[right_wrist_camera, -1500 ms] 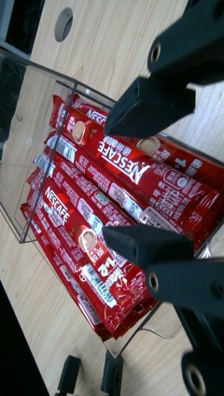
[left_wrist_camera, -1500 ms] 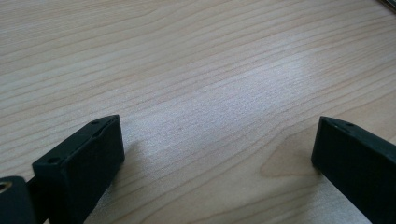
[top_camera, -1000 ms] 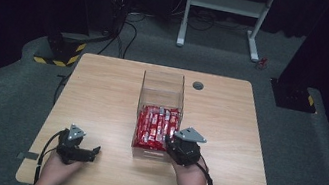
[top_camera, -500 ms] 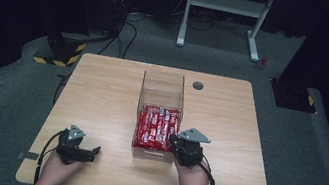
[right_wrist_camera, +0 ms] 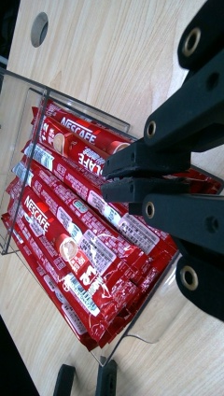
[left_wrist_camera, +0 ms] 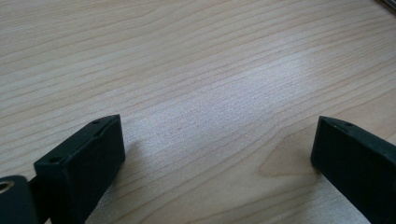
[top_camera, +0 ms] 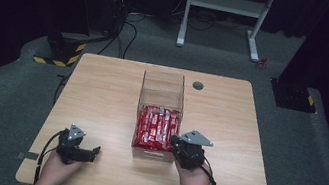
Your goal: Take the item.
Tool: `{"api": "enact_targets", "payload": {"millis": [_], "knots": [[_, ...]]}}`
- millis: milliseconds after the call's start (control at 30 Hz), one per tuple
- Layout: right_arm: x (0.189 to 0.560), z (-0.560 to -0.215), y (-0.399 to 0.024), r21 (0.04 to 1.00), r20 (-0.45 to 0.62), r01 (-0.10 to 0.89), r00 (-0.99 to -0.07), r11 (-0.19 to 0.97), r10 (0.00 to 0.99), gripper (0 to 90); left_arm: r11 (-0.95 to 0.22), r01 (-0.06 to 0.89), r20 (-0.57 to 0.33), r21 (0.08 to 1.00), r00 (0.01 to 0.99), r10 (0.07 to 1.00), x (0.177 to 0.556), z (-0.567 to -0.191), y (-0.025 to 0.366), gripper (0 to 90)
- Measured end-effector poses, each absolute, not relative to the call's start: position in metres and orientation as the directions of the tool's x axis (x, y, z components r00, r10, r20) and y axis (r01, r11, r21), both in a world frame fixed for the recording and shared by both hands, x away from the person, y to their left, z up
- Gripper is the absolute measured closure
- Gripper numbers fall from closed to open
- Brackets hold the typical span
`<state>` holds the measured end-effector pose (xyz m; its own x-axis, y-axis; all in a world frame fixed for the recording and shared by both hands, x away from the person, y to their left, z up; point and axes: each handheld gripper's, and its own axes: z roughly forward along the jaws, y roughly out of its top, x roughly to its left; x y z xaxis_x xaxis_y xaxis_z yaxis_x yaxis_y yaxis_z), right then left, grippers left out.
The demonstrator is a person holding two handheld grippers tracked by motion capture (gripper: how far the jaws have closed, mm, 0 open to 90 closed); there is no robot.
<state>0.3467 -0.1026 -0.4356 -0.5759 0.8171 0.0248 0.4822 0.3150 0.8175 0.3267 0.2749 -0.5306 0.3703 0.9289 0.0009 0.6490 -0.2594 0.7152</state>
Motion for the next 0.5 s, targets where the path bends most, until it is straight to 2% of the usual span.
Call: {"api": "enact_targets", "payload": {"millis": [333,400,467,500], "knots": [[0.3425,-0.4367,-0.1036,0.823,0.021,0.473,-0.577,0.314,0.816,85.3,-0.26,0.649,0.001,0.715,0.371,0.929,0.3267,-0.5306,0.2749,3.2],[0.3415,-0.4368,-0.1032,0.825,0.022,0.473,-0.573,0.309,0.819,83.1,-0.26,0.649,0.001,0.715,0.37,0.929,0.3267,-0.5306,0.2749,3.2],[0.3395,-0.4367,-0.1016,0.83,0.005,0.459,-0.574,0.317,0.819,75.7,-0.259,0.649,0.001,0.715,0.37,0.929,0.3266,-0.5305,0.275,3.4],[0.3395,-0.4367,-0.1016,0.83,0.005,0.459,-0.574,0.317,0.819,75.7,-0.259,0.649,0.001,0.715,0.37,0.929,0.3266,-0.5305,0.275,3.4]]}}
